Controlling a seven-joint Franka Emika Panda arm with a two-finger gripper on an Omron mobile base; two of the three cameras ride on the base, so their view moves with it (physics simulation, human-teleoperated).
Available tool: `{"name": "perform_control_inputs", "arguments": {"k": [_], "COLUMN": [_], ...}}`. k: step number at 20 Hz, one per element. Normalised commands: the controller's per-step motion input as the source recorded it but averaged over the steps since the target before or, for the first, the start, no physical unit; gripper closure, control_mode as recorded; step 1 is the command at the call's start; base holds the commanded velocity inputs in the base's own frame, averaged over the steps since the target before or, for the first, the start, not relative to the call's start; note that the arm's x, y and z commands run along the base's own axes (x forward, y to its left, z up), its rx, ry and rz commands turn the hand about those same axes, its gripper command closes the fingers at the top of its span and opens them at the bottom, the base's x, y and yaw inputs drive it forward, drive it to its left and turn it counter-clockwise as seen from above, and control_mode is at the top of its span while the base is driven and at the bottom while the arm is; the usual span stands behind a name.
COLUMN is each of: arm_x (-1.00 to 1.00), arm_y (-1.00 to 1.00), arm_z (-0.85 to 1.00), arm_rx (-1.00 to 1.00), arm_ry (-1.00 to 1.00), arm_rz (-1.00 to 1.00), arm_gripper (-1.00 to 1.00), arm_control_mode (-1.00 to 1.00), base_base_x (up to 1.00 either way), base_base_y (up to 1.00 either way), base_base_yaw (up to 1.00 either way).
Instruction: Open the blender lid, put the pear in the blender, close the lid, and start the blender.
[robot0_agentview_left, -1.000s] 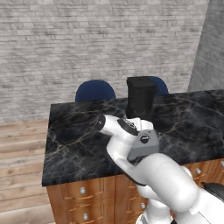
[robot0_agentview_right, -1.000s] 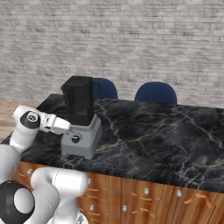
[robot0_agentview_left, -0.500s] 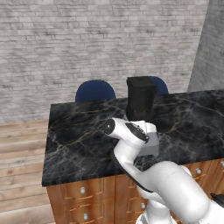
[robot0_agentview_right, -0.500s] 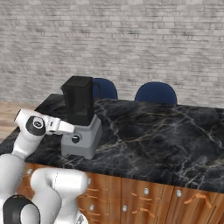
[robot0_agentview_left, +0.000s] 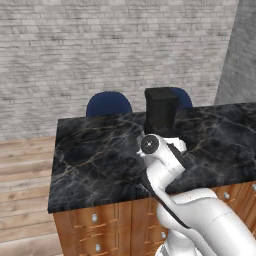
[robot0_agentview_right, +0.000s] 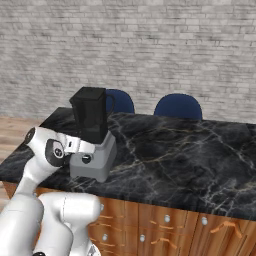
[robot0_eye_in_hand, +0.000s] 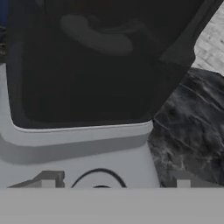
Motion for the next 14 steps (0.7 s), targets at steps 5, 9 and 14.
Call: {"name": "perform_control_inputs", "arguments": {"k": [5, 9, 14], "arm_x": [0.00, -0.11, -0.37], "arm_y": [-0.06, 0.05, 0.19], "arm_z": [-0.50, -0.30, -0.35], "arm_rx": [0.12, 0.03, 0.00], "arm_ry": [-0.02, 0.00, 0.00], "arm_rz": [0.14, 0.04, 0.00], "arm_gripper": [-1.00, -1.00, -1.00], "arm_control_mode": [-1.00, -1.00, -1.00], "base_base_x": [0.00, 0.00, 0.00], "base_base_y": [0.00, 0.00, 0.00], "base_base_yaw": [0.00, 0.00, 0.00]}}
